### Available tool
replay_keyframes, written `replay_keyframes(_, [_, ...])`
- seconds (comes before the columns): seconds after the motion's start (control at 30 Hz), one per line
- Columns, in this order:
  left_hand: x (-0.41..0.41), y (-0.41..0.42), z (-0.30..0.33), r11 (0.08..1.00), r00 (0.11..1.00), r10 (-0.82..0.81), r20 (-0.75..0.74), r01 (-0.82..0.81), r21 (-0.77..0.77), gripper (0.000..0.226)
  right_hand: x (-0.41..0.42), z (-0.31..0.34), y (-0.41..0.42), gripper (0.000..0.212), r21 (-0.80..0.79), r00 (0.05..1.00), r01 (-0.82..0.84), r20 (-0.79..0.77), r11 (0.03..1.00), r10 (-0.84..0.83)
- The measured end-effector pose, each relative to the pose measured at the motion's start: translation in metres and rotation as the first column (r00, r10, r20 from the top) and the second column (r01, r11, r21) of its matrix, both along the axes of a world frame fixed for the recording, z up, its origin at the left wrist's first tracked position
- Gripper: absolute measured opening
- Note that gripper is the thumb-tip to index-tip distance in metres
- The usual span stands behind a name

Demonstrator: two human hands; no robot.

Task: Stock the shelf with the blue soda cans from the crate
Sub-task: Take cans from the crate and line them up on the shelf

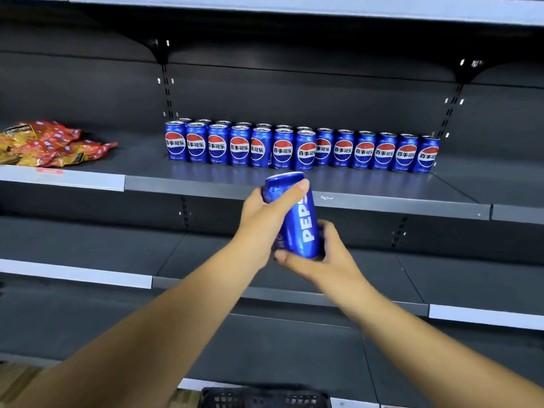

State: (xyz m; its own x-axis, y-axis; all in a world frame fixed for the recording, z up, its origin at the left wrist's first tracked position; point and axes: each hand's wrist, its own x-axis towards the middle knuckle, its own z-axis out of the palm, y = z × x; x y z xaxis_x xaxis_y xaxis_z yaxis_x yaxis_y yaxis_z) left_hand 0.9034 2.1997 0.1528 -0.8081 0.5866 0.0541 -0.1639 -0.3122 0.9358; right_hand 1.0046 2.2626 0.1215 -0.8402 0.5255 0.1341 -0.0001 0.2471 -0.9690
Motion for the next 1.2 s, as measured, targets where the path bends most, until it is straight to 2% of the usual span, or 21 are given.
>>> replay_keyframes(0.07, [-0.017,0.001,0.0,0.997,0.996,-0.07,0.061,0.067,0.05,0.041,-0.011,0.005,0.011,0.062,-0.163,0.991,-0.13,0.016,0.978,0.135])
replay_keyframes(0.13, [-0.031,0.002,-0.005,0.986,0.981,-0.157,0.114,0.149,0.078,0.055,-0.021,0.004,0.017,0.071,-0.275,0.969,-0.227,0.026,0.934,0.244])
replay_keyframes(0.2, [-0.042,0.006,-0.012,0.975,0.968,-0.217,0.128,0.21,0.068,0.061,-0.03,-0.001,0.018,0.072,-0.314,0.967,-0.233,0.028,0.92,0.254])
replay_keyframes(0.3, [-0.053,0.012,-0.019,0.968,0.954,-0.251,0.163,0.244,0.063,0.074,-0.044,-0.008,0.016,0.057,-0.238,0.988,-0.137,0.037,0.961,0.15])
replay_keyframes(0.37, [-0.059,0.019,-0.019,0.972,0.963,-0.23,0.137,0.222,0.073,0.078,-0.052,-0.009,0.016,0.046,-0.221,0.996,-0.09,-0.012,0.971,0.09])
replay_keyframes(0.57, [-0.074,0.042,-0.012,0.978,0.985,-0.17,-0.019,0.171,0.119,0.054,-0.071,-0.008,0.037,0.049,-0.125,0.996,-0.003,-0.091,0.992,-0.008])
replay_keyframes(0.7, [-0.086,0.06,-0.011,0.981,0.99,-0.142,-0.019,0.143,0.134,0.042,-0.075,-0.004,0.062,0.057,-0.089,0.995,-0.097,-0.03,0.991,0.094])
replay_keyframes(0.77, [-0.095,0.074,-0.013,0.981,0.99,-0.14,0.022,0.136,0.14,0.041,-0.076,0.0,0.084,0.054,-0.109,0.985,-0.167,0.012,0.98,0.17])
replay_keyframes(0.93, [-0.096,0.118,-0.016,0.949,0.957,-0.289,0.035,0.282,0.143,0.03,-0.074,0.017,0.145,0.046,-0.132,0.928,-0.348,0.089,0.928,0.361])
replay_keyframes(1.1, [-0.098,0.163,-0.011,0.948,0.951,-0.295,-0.095,0.303,0.093,0.021,-0.073,0.027,0.2,0.039,-0.02,0.949,-0.292,0.121,0.956,0.292])
replay_keyframes(1.2, [-0.107,0.191,-0.01,0.98,0.958,-0.196,-0.207,0.194,-0.029,0.037,-0.076,0.032,0.23,0.037,0.059,0.977,-0.189,0.108,0.98,0.182])
